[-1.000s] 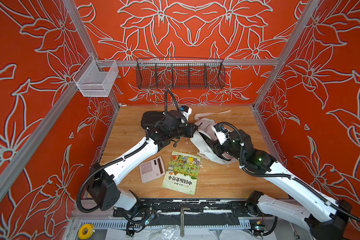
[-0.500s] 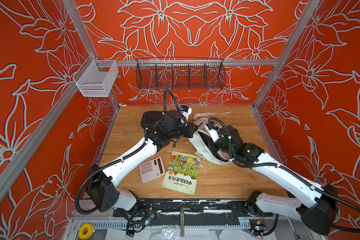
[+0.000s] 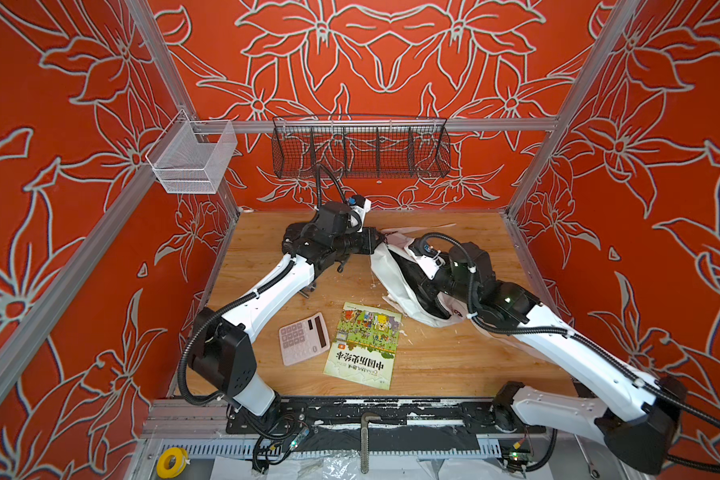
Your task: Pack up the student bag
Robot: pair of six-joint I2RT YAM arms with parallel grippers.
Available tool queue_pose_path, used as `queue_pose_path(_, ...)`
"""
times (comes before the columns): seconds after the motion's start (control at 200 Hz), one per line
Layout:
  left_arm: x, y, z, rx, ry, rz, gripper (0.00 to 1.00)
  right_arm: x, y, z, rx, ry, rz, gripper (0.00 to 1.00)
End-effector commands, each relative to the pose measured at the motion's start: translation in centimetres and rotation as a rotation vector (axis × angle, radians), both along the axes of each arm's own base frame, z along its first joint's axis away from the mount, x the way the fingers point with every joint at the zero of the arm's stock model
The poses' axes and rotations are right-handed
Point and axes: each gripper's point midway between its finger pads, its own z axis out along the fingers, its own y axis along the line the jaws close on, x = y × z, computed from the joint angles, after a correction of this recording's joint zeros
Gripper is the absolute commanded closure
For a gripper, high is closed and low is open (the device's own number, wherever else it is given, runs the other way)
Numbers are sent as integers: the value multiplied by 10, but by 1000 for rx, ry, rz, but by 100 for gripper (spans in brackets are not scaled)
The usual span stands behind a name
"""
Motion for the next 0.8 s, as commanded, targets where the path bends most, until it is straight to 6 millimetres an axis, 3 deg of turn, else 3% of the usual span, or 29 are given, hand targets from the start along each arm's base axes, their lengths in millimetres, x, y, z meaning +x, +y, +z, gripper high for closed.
queue_pose_path(0.0, 11, 8, -11, -2, 7, 11, 100, -14, 3, 36, 49, -150, 86, 100)
queue_pose_path(0.085, 19, 16, -24, -6, 31, 25, 100, -22, 5, 42, 74, -197, 126, 100)
queue_pose_path(0.275, 26, 10, -58, -27, 111, -15, 100, -25, 3, 57, 126, -251, 135, 100)
queue_pose_path(0.345, 25, 6, -57, -58, 138, -28, 100, -23, 3, 50, 102, -214, 131, 100)
queue_pose_path(0.435, 19, 0, -41, -113, 154, -47, 100, -11, 0, 22, 61, -107, 59, 100)
queue_pose_path(0.515, 7, -5, -24, -117, 128, -40, 100, 3, -3, -2, 92, 4, -48, 66)
queue_pose_path(0.56, 1, -6, -17, -110, 109, -28, 100, 8, -1, -13, 109, 57, -87, 53)
queue_pose_path(0.646, -8, -6, -5, -103, 82, 5, 100, 16, -3, -15, 150, 105, -160, 48)
queue_pose_path(0.796, -13, -3, 16, -108, 41, 63, 100, 24, -13, 13, 229, 152, -295, 41)
